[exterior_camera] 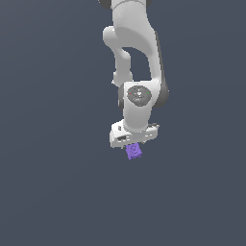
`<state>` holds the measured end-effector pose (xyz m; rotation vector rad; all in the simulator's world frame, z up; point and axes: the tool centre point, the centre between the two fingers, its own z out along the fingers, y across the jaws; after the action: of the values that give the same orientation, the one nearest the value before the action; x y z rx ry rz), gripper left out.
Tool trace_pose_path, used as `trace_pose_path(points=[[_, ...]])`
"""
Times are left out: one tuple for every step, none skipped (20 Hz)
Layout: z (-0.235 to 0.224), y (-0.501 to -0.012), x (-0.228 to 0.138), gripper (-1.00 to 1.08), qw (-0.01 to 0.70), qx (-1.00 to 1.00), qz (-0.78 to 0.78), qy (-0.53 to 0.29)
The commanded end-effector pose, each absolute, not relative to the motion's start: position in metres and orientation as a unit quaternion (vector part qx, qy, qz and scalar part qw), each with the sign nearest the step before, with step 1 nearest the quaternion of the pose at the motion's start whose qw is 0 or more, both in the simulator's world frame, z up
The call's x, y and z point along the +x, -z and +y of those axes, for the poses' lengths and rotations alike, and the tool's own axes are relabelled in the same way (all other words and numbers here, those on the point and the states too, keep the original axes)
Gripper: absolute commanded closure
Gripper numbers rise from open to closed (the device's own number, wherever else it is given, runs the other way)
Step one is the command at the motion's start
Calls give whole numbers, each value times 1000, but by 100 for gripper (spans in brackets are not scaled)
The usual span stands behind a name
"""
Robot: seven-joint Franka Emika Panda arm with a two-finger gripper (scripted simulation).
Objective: Pick up the object and move it to a goal position.
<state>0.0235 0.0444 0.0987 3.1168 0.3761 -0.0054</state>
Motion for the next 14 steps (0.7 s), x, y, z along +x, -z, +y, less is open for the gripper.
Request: trace_pose_path(points=[[50, -93, 26, -92, 0, 992, 129, 0], [51, -92, 26, -92, 0, 991, 131, 0], [52, -91, 26, -92, 0, 991, 132, 0], [52, -91, 27, -92, 0, 991, 133, 0], [51, -92, 26, -92, 0, 991, 131, 1], [51, -91, 26, -92, 0, 991, 131, 1], [51, -90, 26, -92, 0, 991, 131, 1], [51, -88, 26, -92, 0, 991, 131, 1], [52, -85, 26, -92, 0, 991, 131, 1], [51, -82, 26, -92, 0, 991, 131, 1], [52, -78, 25, -92, 0, 991, 131, 1], [52, -72, 25, -92, 0, 991, 131, 1], [52, -67, 25, -92, 0, 991, 132, 0], [52, -61, 25, -92, 0, 991, 132, 0]])
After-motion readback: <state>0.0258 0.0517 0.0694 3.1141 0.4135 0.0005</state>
